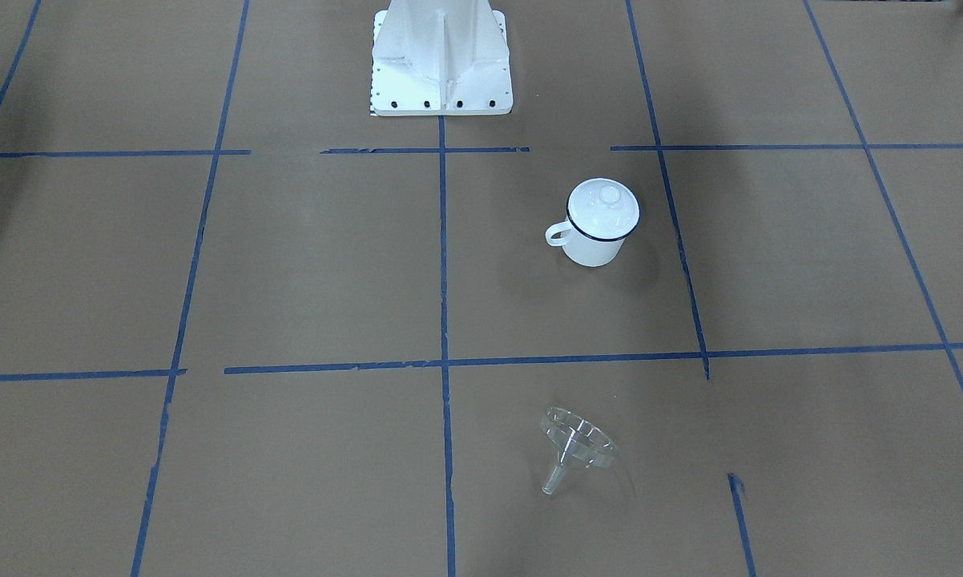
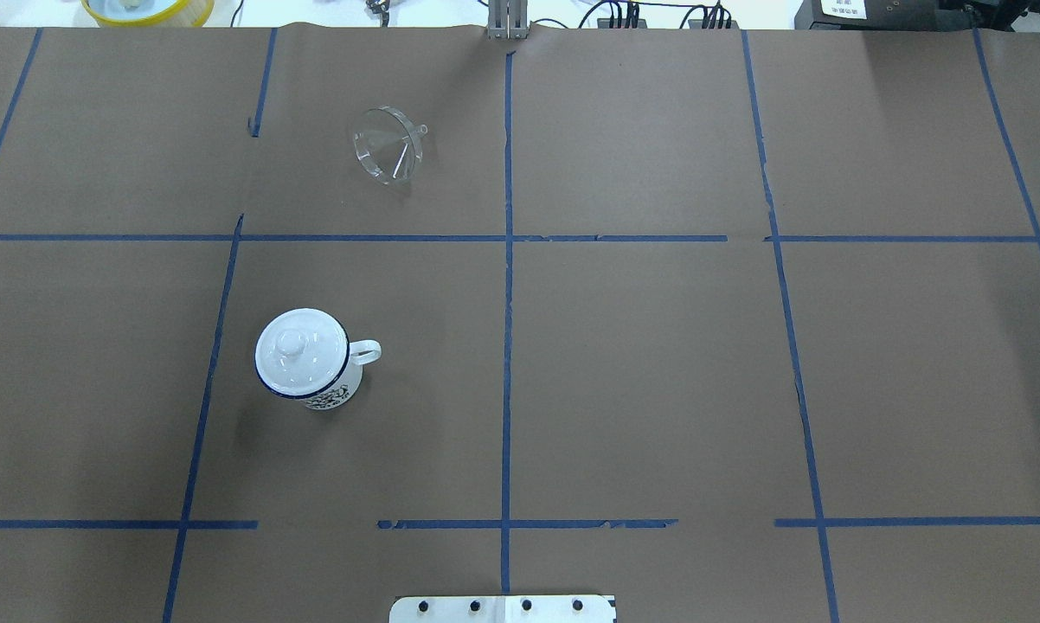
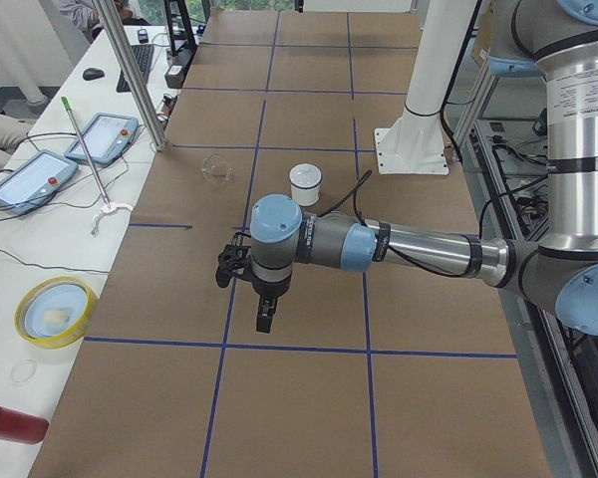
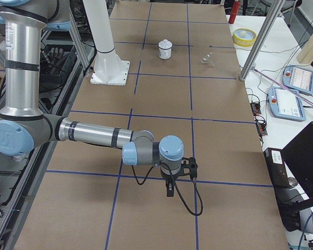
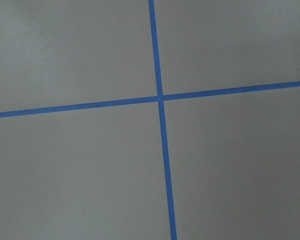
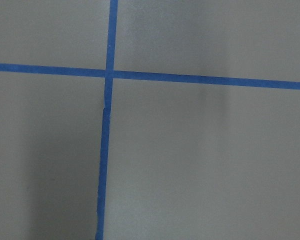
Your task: Place funnel on cup
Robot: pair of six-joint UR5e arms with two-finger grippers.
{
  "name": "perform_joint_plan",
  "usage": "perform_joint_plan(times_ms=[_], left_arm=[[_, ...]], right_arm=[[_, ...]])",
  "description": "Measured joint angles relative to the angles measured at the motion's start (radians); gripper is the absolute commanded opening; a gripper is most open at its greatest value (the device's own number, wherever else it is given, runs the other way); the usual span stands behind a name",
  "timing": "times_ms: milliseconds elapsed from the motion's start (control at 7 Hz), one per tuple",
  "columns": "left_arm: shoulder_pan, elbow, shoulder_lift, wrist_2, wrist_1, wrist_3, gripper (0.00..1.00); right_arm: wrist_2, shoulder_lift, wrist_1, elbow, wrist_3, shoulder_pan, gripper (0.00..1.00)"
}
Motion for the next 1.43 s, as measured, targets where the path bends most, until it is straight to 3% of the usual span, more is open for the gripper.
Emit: perform_joint_plan(times_ms=[429, 857, 1143, 1429], left_arm=[[0.004, -0.007, -0.015, 0.000, -0.005, 0.001, 1.00], [0.043, -0.004, -0.141, 0.004, -0.096, -0.001, 1.00], [0.057, 0.027, -0.233, -0.019, -0.221, -0.033, 1.00], [0.121, 0.033, -0.253, -0.125, -0.383, -0.134, 1.00]], right_arm=[[0.000, 0.000, 0.000, 0.000, 0.000, 0.000, 1.00], [0.000, 0.000, 0.000, 0.000, 0.000, 0.000, 1.00], [0.000, 0.000, 0.000, 0.000, 0.000, 0.000, 1.00], [0.000, 0.000, 0.000, 0.000, 0.000, 0.000, 1.00]])
